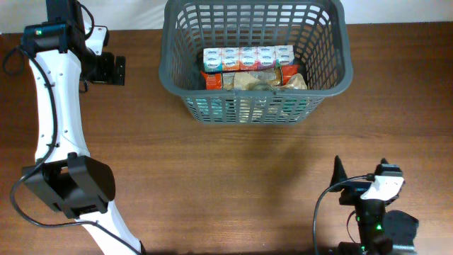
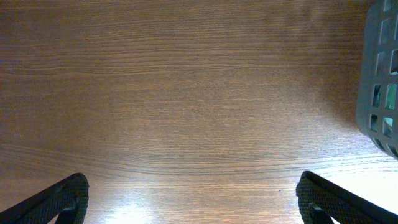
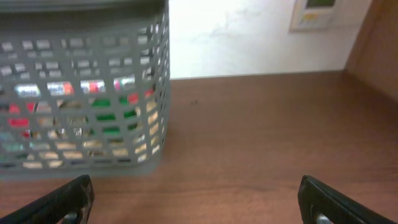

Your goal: Pack container

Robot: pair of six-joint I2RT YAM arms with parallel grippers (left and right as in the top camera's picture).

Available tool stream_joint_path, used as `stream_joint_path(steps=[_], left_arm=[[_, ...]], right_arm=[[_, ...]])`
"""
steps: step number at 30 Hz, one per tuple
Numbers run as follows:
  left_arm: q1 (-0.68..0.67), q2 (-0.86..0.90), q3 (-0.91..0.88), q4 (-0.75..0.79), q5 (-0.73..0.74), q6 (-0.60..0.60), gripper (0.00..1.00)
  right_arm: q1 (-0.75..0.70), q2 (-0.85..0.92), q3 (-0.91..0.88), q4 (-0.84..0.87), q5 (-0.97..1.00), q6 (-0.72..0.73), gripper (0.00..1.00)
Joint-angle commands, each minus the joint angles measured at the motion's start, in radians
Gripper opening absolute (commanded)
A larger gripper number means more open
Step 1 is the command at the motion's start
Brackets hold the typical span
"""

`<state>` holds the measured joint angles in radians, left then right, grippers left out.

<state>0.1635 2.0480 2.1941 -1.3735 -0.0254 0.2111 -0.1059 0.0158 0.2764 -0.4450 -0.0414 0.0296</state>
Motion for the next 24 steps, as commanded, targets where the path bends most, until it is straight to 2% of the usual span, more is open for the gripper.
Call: stream_joint_path(steps=[1, 10, 24], left_arm=[[0.006, -0.002, -0.003, 0.0, 0.011, -0.016, 0.99], [0.006, -0.002, -0.003, 0.0, 0.011, -0.016, 0.99], [0.006, -0.002, -0.003, 0.0, 0.011, -0.016, 0.99]], right_arm=[[0.031, -0.013, -0.053, 0.005, 0.009, 0.005, 0.99], [0.033, -0.013, -0.149, 0.004, 0.009, 0.005, 0.99], [0.034, -0.012, -0.151, 0.016, 0.009, 0.005, 0.99]])
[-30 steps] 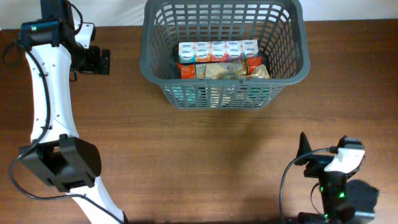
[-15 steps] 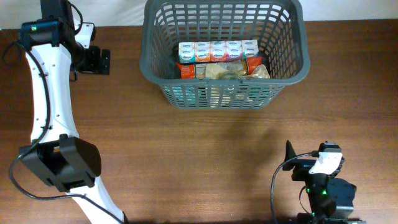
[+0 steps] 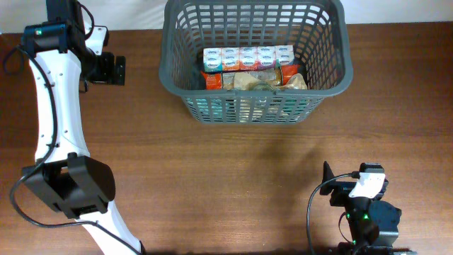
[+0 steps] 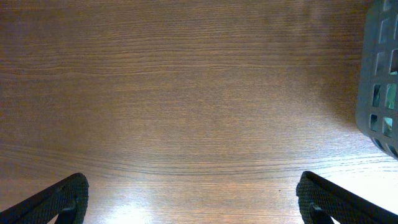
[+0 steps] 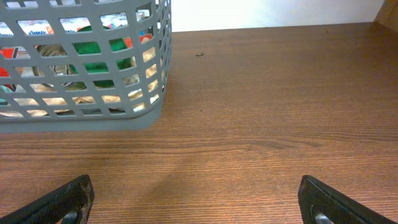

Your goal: Pack container

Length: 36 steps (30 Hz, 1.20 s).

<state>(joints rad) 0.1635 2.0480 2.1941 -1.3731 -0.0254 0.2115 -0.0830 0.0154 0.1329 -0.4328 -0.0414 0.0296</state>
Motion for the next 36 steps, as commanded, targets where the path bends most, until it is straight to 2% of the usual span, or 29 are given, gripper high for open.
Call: stream_joint_path(steps=[1, 12, 22, 26, 29, 33, 36], left_arm=[[0.006, -0.002, -0.003, -0.001, 0.011, -0.016, 0.99], [-0.029, -0.043, -0.003, -0.001, 0.011, -0.016, 0.99], [-0.22, -0.356, -0.011, 0.0, -0.023, -0.016, 0.99], [-0.22, -0.502, -0.136, 0.034, -0.044, -0.013, 0.99], [-0.22, -0.641, -0.348, 0.241, -0.041, -0.018, 0.99], [-0.221, -0.858, -0.731, 0.729, 0.06, -0.017, 0.99], [-0.223, -1.009, -1.017, 1.085, 0.068, -0.017, 0.99]], right_arm=[[0.011, -0.012, -0.008, 0.004, 0.009, 0.005, 0.99], [0.011, -0.012, -0.008, 0.004, 0.009, 0.005, 0.99], [0.011, -0.012, -0.008, 0.004, 0.009, 0.005, 0.99], [0.011, -0.012, -0.008, 0.004, 0.009, 0.005, 0.99], [0.011, -0.012, -0.008, 0.003, 0.009, 0.005, 0.99], [0.011, -0.012, -0.008, 0.003, 0.009, 0.005, 0.99], [0.011, -0.012, -0.008, 0.003, 0.009, 0.005, 0.99]])
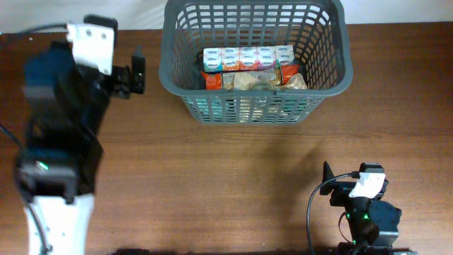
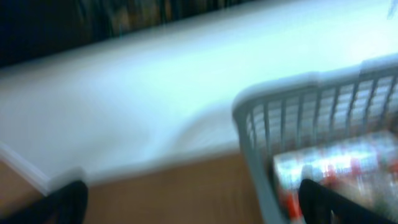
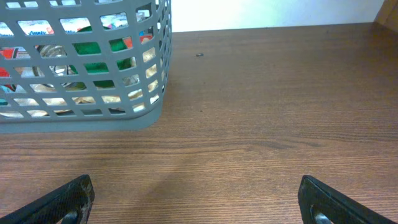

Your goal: Pack container

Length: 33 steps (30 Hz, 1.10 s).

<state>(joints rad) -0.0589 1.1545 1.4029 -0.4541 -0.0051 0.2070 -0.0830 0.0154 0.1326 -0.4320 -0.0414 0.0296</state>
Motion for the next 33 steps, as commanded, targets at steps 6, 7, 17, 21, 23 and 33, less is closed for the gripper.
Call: stream_joint_path(steps=[6, 7, 17, 21, 23, 33], left_arm=[[-0.006, -0.411, -0.656, 0.533, 0.01, -0.011, 0.99], [-0.005, -0.463, -0.717, 0.552, -0.001, -0.011, 0.99], [-0.004, -0.928, -1.156, 0.555, -0.017, -0.012, 0.99], [-0.004, -0.996, -1.241, 0.547, -0.017, -0.012, 0.99], [-0.004, -1.01, -1.276, 0.549, -0.016, -0.012, 0.99], [-0.011, -1.151, -1.395, 0.513, -0.015, -0.012, 0.99]], right_arm=[[0.011, -0.012, -0.008, 0.003, 0.009, 0.005, 0.99], [0.011, -0.012, -0.008, 0.003, 0.009, 0.005, 0.99], [0.011, -0.012, -0.008, 0.003, 0.009, 0.005, 0.99], [0.011, -0.012, -0.008, 0.003, 0.009, 0.005, 0.99], [0.011, -0.012, -0.008, 0.003, 0.009, 0.005, 0.99], [0.011, -0.012, -0.008, 0.003, 0.009, 0.005, 0.99]])
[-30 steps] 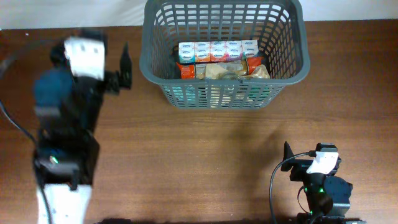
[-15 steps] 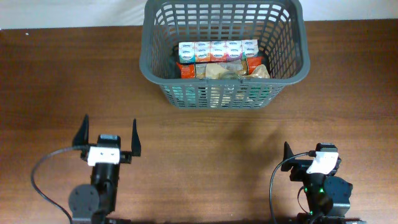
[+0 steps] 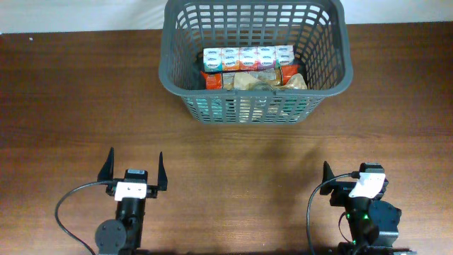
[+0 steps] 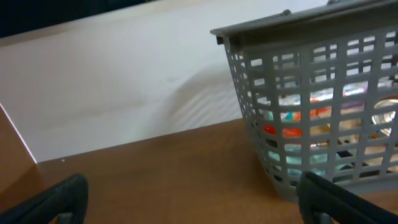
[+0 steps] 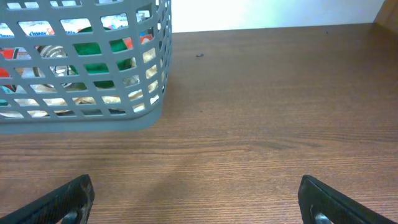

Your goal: Pack container

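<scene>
A grey mesh basket [image 3: 255, 60] stands at the back middle of the wooden table. Inside it are a row of small white cartons [image 3: 248, 57], red-orange packets and a tan bag [image 3: 258, 82]. The basket [image 4: 317, 118] fills the right of the left wrist view, and the basket [image 5: 81, 62] sits upper left in the right wrist view. My left gripper [image 3: 133, 168] rests at the front left, open and empty, pointing at the basket. At the front right my right gripper [image 3: 352, 174] is open and empty too. Left gripper [image 4: 193, 208] and right gripper [image 5: 196, 208] have only bare wood between their fingers.
A white wall [image 4: 124, 81] runs behind the table's far edge. Brown tabletop [image 3: 233, 163] stretches between the basket and both grippers. Black cables loop beside each arm base at the front edge.
My left arm was stretched out with its gripper beside the basket's left rim. Now it is folded at the front left, gripper open and low, facing the basket. The right arm has not moved.
First my left gripper hung open over bare table left of the basket, while the right gripper sat at the front right. The right gripper then stood slightly further left and lower and stayed. The left arm later showed blurred near the basket and now rests at the front.
</scene>
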Robot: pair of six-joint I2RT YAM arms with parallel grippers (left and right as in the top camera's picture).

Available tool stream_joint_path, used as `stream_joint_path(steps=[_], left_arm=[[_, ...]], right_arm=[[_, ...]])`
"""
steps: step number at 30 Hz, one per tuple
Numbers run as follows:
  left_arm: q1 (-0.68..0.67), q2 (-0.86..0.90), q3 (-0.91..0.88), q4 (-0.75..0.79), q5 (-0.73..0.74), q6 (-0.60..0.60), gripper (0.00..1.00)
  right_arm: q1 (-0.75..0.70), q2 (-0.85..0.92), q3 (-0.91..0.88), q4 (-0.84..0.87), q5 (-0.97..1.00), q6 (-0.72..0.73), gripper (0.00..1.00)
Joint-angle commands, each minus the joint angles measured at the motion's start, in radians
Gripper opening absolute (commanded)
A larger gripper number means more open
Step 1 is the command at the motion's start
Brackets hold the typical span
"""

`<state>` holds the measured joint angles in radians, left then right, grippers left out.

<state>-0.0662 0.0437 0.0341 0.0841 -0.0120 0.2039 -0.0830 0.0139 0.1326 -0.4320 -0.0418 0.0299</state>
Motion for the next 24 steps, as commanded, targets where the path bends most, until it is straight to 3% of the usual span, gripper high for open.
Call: stream_joint_path(steps=[1, 8, 24], left_arm=[[-0.004, -0.039, -0.026, -0.035, -0.008, -0.009, 0.99], [-0.004, -0.039, -0.026, -0.164, -0.007, -0.009, 0.99], [-0.004, -0.033, -0.025, -0.167, -0.006, -0.009, 0.99]], right_arm=[[0.011, -0.01, -0.008, 0.003, 0.009, 0.005, 0.99], [0.011, -0.01, -0.008, 0.003, 0.009, 0.005, 0.99], [0.011, -0.01, -0.008, 0.003, 0.009, 0.005, 0.99]])
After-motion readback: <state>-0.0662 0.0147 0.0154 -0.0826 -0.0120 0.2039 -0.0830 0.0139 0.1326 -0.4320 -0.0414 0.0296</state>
